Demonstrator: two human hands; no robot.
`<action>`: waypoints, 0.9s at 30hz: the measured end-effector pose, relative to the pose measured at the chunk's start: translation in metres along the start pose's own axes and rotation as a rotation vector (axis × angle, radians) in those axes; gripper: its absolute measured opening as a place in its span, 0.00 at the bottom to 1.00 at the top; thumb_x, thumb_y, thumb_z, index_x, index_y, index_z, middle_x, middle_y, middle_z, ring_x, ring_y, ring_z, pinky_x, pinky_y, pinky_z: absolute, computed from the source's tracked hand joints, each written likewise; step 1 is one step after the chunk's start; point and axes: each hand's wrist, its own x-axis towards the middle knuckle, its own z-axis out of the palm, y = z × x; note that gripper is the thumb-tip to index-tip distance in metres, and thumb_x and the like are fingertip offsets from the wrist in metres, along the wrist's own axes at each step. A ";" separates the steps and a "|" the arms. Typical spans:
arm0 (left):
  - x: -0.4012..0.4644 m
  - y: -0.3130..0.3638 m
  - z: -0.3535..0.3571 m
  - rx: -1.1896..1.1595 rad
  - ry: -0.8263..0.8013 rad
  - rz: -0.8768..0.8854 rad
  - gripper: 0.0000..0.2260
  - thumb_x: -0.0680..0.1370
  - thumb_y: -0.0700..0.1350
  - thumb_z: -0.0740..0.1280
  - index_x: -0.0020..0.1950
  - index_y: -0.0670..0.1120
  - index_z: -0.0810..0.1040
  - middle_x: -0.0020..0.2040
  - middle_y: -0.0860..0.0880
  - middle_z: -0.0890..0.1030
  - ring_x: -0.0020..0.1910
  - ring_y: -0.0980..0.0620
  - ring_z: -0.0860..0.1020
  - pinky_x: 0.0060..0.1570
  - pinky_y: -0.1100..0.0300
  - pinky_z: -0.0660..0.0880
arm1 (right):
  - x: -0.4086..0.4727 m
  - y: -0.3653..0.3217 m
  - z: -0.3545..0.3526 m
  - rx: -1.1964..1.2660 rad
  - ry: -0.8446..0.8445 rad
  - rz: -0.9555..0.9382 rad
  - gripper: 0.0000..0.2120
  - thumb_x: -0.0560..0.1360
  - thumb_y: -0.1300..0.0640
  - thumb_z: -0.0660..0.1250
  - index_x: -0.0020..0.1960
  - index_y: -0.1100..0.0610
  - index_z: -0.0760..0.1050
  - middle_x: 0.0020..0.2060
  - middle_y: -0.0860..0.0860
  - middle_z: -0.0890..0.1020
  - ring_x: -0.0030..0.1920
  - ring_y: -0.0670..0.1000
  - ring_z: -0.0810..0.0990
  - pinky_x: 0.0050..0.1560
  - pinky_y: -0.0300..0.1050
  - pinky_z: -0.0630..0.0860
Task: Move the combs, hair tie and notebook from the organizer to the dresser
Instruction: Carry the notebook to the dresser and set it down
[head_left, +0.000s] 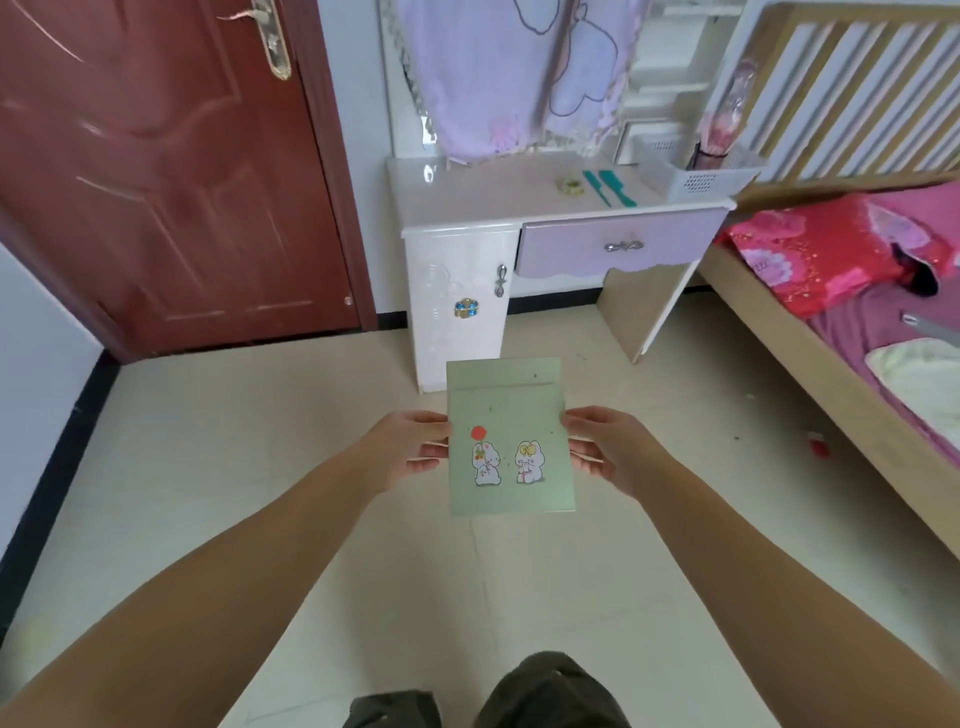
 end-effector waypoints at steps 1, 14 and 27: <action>0.024 0.016 0.000 0.004 -0.017 -0.007 0.02 0.72 0.43 0.71 0.42 0.50 0.80 0.36 0.54 0.86 0.38 0.55 0.83 0.45 0.60 0.75 | 0.018 -0.012 -0.003 0.014 0.029 -0.007 0.06 0.72 0.61 0.69 0.50 0.60 0.78 0.34 0.50 0.83 0.33 0.47 0.81 0.40 0.41 0.77; 0.320 0.208 0.013 0.022 0.004 0.005 0.02 0.72 0.41 0.69 0.41 0.47 0.80 0.33 0.53 0.86 0.33 0.56 0.83 0.38 0.62 0.76 | 0.312 -0.193 -0.063 -0.013 0.130 -0.052 0.03 0.73 0.62 0.69 0.46 0.58 0.79 0.30 0.48 0.83 0.28 0.43 0.81 0.33 0.37 0.76; 0.560 0.344 -0.036 0.162 0.108 0.004 0.03 0.75 0.41 0.66 0.43 0.43 0.78 0.38 0.47 0.83 0.34 0.52 0.81 0.40 0.60 0.76 | 0.587 -0.316 -0.043 -0.109 0.214 -0.036 0.04 0.73 0.65 0.67 0.46 0.60 0.78 0.40 0.55 0.83 0.39 0.51 0.81 0.38 0.39 0.77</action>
